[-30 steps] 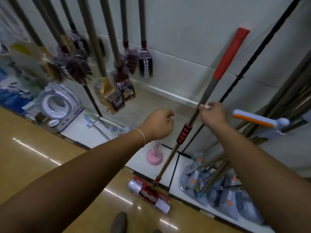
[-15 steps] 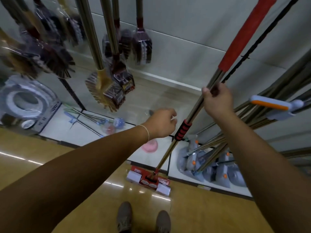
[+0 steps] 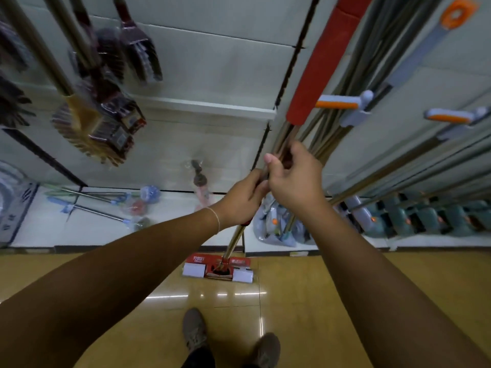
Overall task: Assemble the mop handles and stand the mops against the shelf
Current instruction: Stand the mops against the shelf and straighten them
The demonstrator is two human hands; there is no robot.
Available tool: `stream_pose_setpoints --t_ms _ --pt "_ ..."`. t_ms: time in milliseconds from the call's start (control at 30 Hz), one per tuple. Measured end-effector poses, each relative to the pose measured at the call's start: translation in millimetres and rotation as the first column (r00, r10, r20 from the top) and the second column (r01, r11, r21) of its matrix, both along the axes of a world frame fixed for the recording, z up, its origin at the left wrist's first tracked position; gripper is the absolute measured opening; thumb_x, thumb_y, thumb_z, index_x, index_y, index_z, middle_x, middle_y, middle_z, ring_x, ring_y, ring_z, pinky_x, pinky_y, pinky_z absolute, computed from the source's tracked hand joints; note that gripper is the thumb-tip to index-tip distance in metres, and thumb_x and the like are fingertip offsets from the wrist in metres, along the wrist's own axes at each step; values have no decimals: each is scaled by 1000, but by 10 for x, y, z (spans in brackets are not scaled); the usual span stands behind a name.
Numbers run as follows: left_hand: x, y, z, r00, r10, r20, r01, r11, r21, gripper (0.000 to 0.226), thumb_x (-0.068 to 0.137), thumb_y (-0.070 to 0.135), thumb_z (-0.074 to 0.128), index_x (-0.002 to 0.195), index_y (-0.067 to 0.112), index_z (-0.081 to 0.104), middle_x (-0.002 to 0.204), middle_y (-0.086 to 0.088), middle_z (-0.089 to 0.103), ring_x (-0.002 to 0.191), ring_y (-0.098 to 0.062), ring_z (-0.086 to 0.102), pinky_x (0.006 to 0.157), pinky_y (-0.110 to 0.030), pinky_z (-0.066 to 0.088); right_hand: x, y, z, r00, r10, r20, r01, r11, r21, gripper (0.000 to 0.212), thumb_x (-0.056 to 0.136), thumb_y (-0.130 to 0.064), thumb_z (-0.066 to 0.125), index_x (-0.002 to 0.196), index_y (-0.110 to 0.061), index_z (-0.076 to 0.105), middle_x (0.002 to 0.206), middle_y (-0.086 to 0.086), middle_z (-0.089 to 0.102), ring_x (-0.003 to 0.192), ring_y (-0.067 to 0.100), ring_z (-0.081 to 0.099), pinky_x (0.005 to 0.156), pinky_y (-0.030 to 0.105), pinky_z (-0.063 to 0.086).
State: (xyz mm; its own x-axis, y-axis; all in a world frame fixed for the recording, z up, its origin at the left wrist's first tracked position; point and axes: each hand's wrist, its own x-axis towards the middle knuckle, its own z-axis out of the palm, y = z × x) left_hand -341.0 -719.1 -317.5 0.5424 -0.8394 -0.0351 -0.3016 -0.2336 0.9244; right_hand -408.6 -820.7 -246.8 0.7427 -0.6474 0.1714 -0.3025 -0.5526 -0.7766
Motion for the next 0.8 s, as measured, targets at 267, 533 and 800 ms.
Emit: stream_pose_setpoints --t_ms 267,533,800 --pt "-642 -16 137 993 -15 115 10 999 37 35 100 13 38 134 8 36 82 11 54 71 -3 56 64 -20 45 -683 38 54 995 94 43 -94 996 8 17 89 -31 62 101 -19 57 89 0 66 79 20 67 71 37 56" --pt "-1743 -476 779 974 -113 195 115 993 0 41 99 37 39 130 11 44 105 -8 65 90 -18 64 77 -31 51 -1991 -456 654 970 -11 243 -22 991 134 8 78 -39 63 82 -38 57 78 -8 70 70 11 69 70 37 60" --pt "-2782 -1518 1623 937 -339 -88 309 918 -249 15 95 22 55 94 8 61 78 -4 70 76 -16 67 73 -32 55 -3321 -1289 1606 880 -197 432 165 980 109 7 84 -22 72 88 -18 68 77 7 73 67 12 61 64 35 54"
